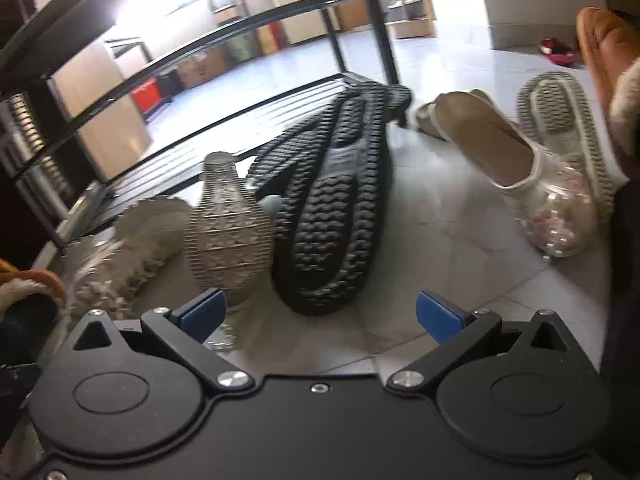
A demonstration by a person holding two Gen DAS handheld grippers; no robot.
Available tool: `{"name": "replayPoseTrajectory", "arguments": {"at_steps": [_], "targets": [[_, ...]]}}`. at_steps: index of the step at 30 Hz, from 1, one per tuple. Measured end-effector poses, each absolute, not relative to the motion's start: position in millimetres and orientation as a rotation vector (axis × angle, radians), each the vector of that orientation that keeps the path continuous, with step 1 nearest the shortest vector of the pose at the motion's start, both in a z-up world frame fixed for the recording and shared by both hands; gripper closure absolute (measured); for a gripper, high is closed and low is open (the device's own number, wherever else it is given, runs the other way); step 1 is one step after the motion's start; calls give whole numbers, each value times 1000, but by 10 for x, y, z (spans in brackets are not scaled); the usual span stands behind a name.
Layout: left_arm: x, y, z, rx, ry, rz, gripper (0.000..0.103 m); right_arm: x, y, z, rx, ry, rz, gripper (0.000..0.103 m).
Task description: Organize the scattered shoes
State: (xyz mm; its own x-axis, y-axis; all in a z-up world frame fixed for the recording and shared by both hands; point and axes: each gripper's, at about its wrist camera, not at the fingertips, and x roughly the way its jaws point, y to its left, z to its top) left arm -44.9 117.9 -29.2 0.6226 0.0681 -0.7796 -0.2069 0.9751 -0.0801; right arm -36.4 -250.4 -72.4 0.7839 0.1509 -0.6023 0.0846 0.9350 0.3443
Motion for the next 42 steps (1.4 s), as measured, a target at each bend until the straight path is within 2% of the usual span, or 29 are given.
{"name": "replayPoseTrajectory", "arguments": {"at_steps": [7, 15, 22, 27, 28, 30, 31, 32, 34, 35, 42], "targets": [[-463, 1470, -326, -258, 924, 185, 1, -143, -2078, -642, 312, 800, 264, 0], [-466, 1511, -403, -321, 950, 153, 1, 211, -1487, -372, 241, 823, 471, 1], [-447, 1534, -469, -383, 968, 129, 1, 375, -900, -161, 9, 753, 401, 0], [-435, 1617, -500, -416, 962, 186, 1, 644, -564, -194, -13, 836, 529, 0], [-433, 1635, -509, -423, 963, 195, 1, 692, -492, -207, -7, 855, 542, 3], [-426, 1659, -523, -422, 965, 207, 1, 811, -340, -252, -9, 900, 540, 19], [-429, 1673, -525, -421, 962, 218, 1, 852, -301, -277, -8, 918, 529, 36], [-434, 1692, -523, -425, 957, 229, 1, 893, -261, -302, -8, 936, 519, 39], [-438, 1727, -524, -437, 954, 241, 1, 990, -212, -368, 27, 995, 502, 37], [-438, 1748, -527, -446, 954, 250, 1, 1041, -202, -406, 57, 1031, 495, 33], [-417, 1835, -562, -476, 959, 304, 1, 1088, 6, -503, -12, 1085, 481, 30]]}}
